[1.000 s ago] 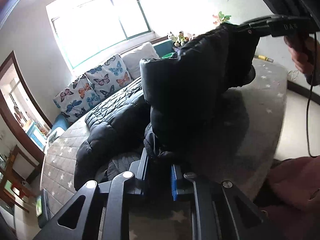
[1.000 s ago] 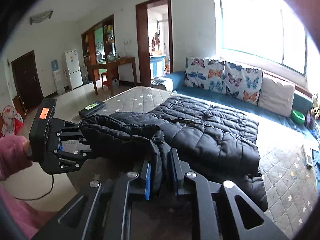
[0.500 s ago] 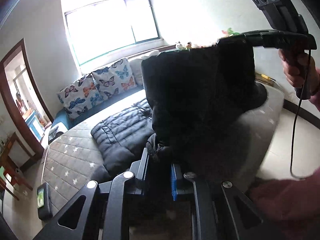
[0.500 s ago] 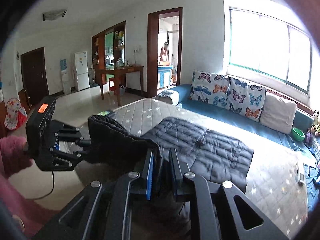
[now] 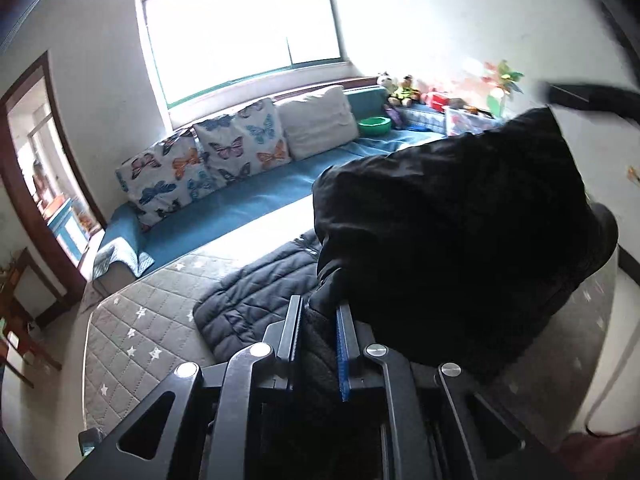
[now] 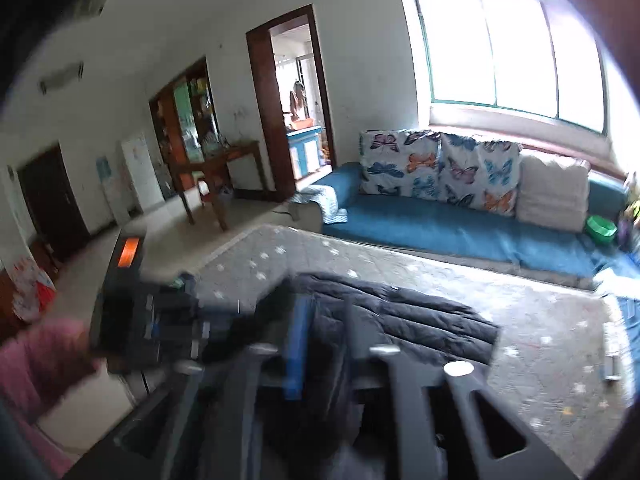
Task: Fold large clothes
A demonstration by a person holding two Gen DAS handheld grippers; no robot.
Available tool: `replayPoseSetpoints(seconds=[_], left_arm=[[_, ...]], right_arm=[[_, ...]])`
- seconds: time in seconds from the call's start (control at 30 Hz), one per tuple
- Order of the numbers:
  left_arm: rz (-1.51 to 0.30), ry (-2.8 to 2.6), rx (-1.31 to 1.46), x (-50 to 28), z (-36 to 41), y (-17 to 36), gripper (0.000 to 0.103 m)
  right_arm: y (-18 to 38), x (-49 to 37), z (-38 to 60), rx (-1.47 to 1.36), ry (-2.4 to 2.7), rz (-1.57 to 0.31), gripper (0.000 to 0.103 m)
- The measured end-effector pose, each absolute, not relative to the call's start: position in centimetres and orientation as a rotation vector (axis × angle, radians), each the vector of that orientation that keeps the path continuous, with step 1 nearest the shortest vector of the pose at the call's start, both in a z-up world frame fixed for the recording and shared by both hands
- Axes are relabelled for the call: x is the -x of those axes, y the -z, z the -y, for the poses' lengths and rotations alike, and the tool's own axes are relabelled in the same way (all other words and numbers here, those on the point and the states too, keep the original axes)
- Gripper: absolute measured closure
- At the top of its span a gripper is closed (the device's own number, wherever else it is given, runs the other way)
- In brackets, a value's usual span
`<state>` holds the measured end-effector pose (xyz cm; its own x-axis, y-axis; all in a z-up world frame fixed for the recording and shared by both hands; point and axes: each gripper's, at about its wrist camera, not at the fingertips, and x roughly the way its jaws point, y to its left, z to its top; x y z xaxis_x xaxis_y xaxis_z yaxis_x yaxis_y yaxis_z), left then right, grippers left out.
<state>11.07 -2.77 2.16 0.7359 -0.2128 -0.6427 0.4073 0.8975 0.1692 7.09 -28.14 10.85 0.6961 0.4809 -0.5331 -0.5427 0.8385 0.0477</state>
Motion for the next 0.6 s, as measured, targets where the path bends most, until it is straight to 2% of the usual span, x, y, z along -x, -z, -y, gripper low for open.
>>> replayPoseSetpoints(seconds=[0.03, 0.13, 0.17, 0.2, 0.43, 0.5, 0.6], left_arm=[[-0.660, 0.340, -0.309, -11.9, 2.6, -2.5, 0.088], [-0.638, 0.297, -0.356, -14.6, 2.7, -2.8, 0.089], [-0.636, 0.283, -0.370, -16.0, 2.9, -2.9, 0.090], [-0.636, 0.270, -0.378, -17.3, 2.9, -3.0, 0.090], [-0.687, 0.189, -0.365, -28.6, 2.1, -1.8, 0.093], [-0.716, 0.170, -0.345, -31.6, 1.3, -0.6, 0.099], [-0.722, 0.138, -0.354, -35.0, 0.0, 0.8, 0.099]], right_arm=[[-10.9, -5.9, 28.2, 0.143, -0.580, -0.540, 0.027], [-10.3, -2.7, 27.9, 0.218, -0.606, -0.492, 0.022], [-10.1, -2.5, 27.6, 0.231, -0.617, -0.494, 0.013], [-8.9, -2.3, 27.1, 0.252, -0.639, -0.508, 0.010], [0.6, -10.6, 23.8, 0.274, -0.663, -0.794, 0.009], [2.8, -13.3, 23.0, 0.271, -0.642, -0.841, 0.009], [4.1, -16.5, 22.9, 0.230, -0.625, -0.834, 0.009]])
